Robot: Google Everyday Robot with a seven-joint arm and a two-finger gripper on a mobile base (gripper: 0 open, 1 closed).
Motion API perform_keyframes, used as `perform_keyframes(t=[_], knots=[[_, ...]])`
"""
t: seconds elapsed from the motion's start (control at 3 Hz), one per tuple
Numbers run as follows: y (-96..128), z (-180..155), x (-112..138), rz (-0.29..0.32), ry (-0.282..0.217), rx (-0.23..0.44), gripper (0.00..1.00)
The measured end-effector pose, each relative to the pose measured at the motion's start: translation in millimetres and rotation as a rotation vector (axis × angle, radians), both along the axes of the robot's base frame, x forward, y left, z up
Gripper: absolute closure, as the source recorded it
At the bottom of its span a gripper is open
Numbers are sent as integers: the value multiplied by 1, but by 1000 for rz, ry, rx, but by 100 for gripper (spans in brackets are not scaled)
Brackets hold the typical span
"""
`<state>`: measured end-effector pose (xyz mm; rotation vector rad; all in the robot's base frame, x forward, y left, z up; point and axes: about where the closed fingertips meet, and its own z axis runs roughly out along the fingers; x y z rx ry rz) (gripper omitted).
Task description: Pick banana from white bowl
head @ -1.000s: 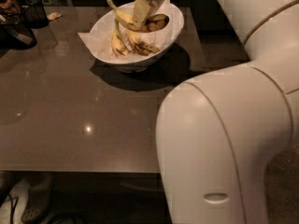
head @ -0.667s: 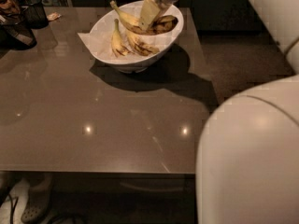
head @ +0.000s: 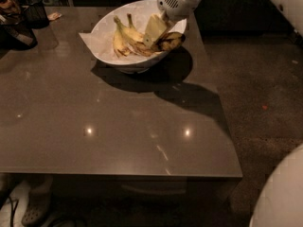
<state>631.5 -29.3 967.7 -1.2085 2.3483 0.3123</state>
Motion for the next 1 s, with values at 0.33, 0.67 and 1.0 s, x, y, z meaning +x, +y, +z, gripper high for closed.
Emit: perform_keyframes(t=[0.33,0.67,1.0], knots=[[-2,19,-18,-11,-24,11,100],[-1,34,-54,-8,-3,39,100],[-1,35,-54,-8,-3,40,100]])
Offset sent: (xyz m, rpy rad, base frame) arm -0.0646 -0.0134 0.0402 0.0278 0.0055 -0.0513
